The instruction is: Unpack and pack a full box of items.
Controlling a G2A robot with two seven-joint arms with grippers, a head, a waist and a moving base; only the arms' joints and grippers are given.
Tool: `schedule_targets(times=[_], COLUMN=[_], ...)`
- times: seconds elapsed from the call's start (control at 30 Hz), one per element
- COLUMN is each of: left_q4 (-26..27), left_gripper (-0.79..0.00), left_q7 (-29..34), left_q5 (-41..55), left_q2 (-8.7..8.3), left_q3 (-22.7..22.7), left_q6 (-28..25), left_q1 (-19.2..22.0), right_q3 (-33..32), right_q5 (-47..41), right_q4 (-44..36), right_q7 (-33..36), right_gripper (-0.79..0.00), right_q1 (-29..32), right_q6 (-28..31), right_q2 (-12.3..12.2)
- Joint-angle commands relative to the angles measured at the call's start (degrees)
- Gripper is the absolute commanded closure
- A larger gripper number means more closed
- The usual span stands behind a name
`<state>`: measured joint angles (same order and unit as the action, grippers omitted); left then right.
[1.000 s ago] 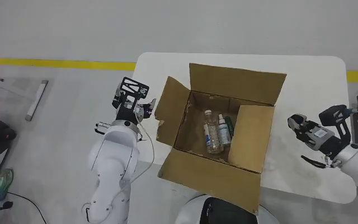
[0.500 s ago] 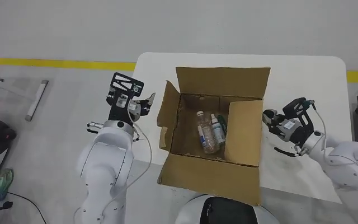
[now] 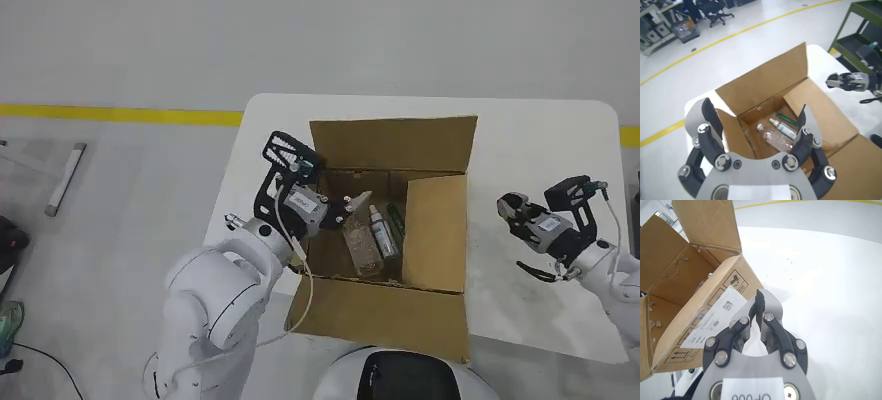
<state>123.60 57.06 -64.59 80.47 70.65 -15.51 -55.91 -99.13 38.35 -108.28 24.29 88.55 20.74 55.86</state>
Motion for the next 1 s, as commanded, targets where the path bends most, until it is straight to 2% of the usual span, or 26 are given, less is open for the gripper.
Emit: schedule_targets(times=[0.0, 0.07, 0.17, 0.57, 0.7, 0.97], left_q4=[-1.7, -3.8, -6.8, -7.2, -9.3, -21.3], left_gripper=[-0.785, -0.785, -0.785, -0.785, -0.785, -0.785], left_q7=[1.6, 3.3, 4.8, 3.8, 0.2, -3.3], left_q5=[5.8, 10.0, 10.4, 10.7, 17.5, 24.7], left_q2=[0.18, 0.33, 0.39, 0.37, 0.76, 2.05], left_q3=[-2.3, -4.3, -6.6, -6.7, -7.9, -11.9], left_q6=[0.3, 0.9, 1.3, 1.6, 5.7, 16.5], left_q1=[0.2, 0.5, 1.1, 0.4, -1.0, 1.3], right_q3=[-1.5, -2.4, -3.0, -4.7, -3.8, -1.2], right_q5=[-0.2, -0.4, -0.5, 0.9, 2.3, 5.7], right_q4=[-0.6, -1.0, -1.5, -5.2, -5.4, -5.2], right_q7=[-0.2, -0.4, -0.6, -2.0, -2.4, -3.5], right_gripper=[0.0, 0.0, 0.0, 0.0, 0.0, 0.0], right_q1=[1.6, 2.7, 3.6, 5.9, 6.5, 7.1], right_q6=[0.4, 0.5, 0.5, 1.6, 2.1, 2.6], right_q2=[0.0, 0.0, 0.0, 0.1, 0.2, 0.5])
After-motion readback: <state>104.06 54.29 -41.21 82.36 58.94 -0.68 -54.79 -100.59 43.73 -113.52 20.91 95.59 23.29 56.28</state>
